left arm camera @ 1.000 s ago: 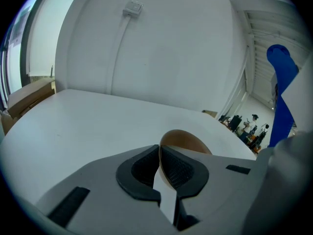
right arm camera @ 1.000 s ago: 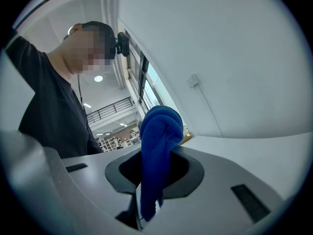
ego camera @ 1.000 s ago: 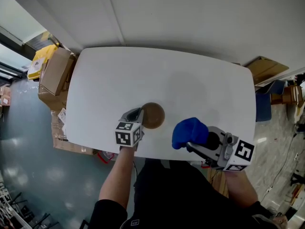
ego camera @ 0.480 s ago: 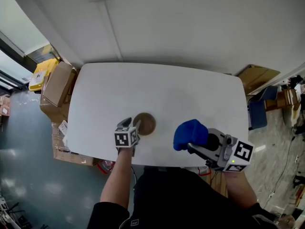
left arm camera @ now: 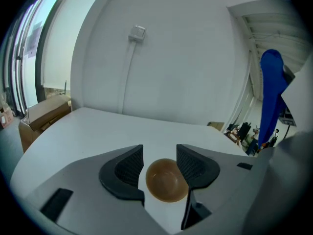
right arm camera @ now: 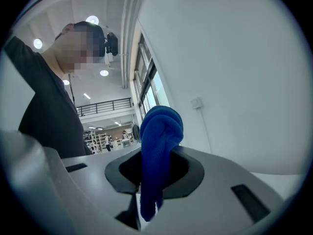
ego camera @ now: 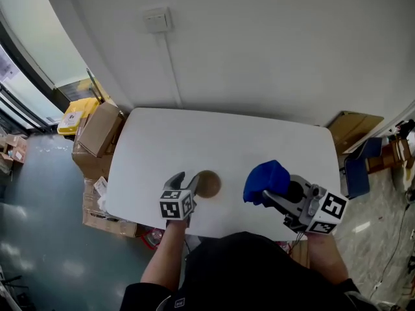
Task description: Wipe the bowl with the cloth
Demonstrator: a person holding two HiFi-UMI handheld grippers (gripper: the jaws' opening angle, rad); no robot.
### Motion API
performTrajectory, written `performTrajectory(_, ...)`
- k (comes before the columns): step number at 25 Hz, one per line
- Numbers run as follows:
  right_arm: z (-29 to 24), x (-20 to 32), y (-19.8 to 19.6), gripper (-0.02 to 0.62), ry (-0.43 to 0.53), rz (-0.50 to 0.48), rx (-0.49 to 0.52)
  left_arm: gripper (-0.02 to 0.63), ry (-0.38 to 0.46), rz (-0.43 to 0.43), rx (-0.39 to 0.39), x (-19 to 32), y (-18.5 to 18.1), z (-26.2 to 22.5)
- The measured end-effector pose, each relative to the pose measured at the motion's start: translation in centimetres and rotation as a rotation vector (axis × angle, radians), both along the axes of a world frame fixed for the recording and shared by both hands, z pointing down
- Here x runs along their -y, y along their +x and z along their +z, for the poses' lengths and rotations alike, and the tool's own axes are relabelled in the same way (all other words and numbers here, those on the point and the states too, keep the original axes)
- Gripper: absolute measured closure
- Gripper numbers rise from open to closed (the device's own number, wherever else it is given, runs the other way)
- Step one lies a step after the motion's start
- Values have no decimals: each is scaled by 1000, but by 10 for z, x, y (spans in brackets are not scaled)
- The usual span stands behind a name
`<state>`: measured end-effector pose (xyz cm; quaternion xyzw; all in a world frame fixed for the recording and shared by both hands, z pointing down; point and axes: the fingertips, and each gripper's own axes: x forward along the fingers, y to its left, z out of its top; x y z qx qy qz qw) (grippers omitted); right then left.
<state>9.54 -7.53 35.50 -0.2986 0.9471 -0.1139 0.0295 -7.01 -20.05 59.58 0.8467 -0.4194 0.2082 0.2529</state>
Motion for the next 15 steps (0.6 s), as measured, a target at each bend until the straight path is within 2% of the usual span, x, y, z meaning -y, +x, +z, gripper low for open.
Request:
performTrajectory(6,-6,4,-5,529,8,-18,14,390,94,-15,-65,-22,-1,-60)
performTrajectory(9,-6,2,-11,529,0,-23,13,397,152,9,-56,-28,3,-85)
performTrajectory(15,6,3,-28,529,-101,-2,58,419,227,78,-10,-37,16,-128)
